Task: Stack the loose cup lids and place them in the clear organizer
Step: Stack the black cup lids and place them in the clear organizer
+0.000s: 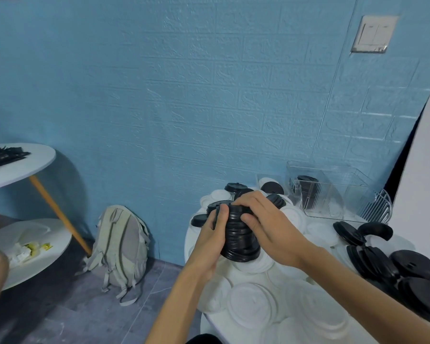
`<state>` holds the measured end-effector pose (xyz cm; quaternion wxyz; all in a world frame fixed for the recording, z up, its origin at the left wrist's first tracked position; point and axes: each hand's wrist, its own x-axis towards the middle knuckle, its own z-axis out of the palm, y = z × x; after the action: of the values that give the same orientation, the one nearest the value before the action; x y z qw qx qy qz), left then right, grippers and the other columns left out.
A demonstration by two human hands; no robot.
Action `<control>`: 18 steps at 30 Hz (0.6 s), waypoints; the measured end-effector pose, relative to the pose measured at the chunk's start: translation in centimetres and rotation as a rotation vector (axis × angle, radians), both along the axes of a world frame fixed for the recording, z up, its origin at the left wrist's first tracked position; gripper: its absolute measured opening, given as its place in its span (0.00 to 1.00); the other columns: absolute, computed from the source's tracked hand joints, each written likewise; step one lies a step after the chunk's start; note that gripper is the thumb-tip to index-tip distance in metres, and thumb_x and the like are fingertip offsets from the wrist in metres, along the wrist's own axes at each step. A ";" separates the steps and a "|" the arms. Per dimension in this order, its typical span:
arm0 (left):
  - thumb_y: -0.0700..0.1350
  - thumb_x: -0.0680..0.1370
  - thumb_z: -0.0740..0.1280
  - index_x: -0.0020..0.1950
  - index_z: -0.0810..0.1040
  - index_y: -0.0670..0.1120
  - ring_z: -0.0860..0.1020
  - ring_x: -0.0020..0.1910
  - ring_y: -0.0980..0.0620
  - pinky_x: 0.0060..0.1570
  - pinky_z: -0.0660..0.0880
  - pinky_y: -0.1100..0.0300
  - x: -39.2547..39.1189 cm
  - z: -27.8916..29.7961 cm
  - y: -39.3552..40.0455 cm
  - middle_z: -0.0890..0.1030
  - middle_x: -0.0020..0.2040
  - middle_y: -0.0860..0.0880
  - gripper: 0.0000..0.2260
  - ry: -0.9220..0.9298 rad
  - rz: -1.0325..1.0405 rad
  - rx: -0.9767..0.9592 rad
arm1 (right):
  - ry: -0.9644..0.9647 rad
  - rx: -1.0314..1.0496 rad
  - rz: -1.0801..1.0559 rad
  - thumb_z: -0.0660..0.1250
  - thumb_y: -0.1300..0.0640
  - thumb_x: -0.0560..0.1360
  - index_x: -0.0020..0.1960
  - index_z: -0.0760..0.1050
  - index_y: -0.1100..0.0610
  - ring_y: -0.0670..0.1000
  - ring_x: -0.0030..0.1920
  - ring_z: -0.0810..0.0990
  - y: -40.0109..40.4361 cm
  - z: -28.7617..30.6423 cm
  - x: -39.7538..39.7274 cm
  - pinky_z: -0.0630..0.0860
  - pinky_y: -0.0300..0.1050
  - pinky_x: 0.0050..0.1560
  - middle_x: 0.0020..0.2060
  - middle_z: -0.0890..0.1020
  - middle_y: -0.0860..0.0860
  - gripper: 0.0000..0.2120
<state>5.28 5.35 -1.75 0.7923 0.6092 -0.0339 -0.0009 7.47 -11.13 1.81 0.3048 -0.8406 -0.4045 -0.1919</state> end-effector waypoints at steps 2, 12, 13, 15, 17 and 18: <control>0.74 0.71 0.67 0.66 0.80 0.54 0.81 0.63 0.53 0.71 0.73 0.46 0.0 0.1 -0.1 0.85 0.61 0.51 0.32 -0.004 0.006 0.011 | 0.109 0.098 0.019 0.56 0.57 0.85 0.64 0.76 0.53 0.49 0.61 0.76 -0.1 0.4 0.0 0.70 0.40 0.65 0.57 0.76 0.46 0.12; 0.55 0.82 0.65 0.64 0.78 0.56 0.82 0.58 0.60 0.55 0.74 0.65 -0.1 0.9 -1.0 0.85 0.57 0.57 0.12 -0.089 0.076 0.048 | 0.949 0.492 -0.099 0.55 0.29 0.77 0.73 0.68 0.36 0.42 0.70 0.73 1.0 1.7 -1.2 0.68 0.53 0.75 0.69 0.75 0.37 0.27; 0.55 0.82 0.64 0.65 0.78 0.56 0.81 0.58 0.61 0.55 0.74 0.66 -0.1 1.0 -1.0 0.85 0.57 0.57 0.12 -0.105 0.083 0.044 | 1.027 0.556 -0.115 0.55 0.31 0.78 0.71 0.71 0.38 0.43 0.68 0.75 1.0 1.9 -1.4 0.71 0.55 0.73 0.66 0.78 0.39 0.25; 0.54 0.82 0.64 0.66 0.77 0.55 0.81 0.59 0.63 0.56 0.74 0.66 -0.1 1.2 -1.2 0.84 0.58 0.58 0.13 -0.128 0.091 0.028 | 1.147 0.619 -0.139 0.59 0.32 0.78 0.66 0.77 0.40 0.46 0.63 0.80 1.0 2.3 -1.7 0.78 0.57 0.65 0.61 0.83 0.42 0.22; 0.54 0.82 0.65 0.68 0.75 0.56 0.80 0.61 0.61 0.60 0.75 0.63 0.0 1.5 -1.3 0.83 0.61 0.57 0.15 -0.147 0.097 0.009 | 1.176 0.660 -0.167 0.64 0.36 0.78 0.63 0.81 0.43 0.49 0.59 0.82 0.9 2.5 -1.8 0.81 0.55 0.59 0.57 0.86 0.45 0.19; 0.54 0.81 0.66 0.68 0.75 0.57 0.80 0.62 0.60 0.62 0.76 0.61 0.0 1.6 -1.4 0.82 0.63 0.56 0.16 -0.153 0.092 0.003 | 1.157 0.685 -0.190 0.65 0.39 0.78 0.62 0.81 0.46 0.50 0.58 0.83 0.8 2.7 -1.8 0.82 0.54 0.58 0.56 0.86 0.47 0.17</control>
<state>5.31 3.93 -0.11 0.7858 0.6095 -0.0662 0.0819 5.64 -10.29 4.54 0.7031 -0.6959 -0.0170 0.1456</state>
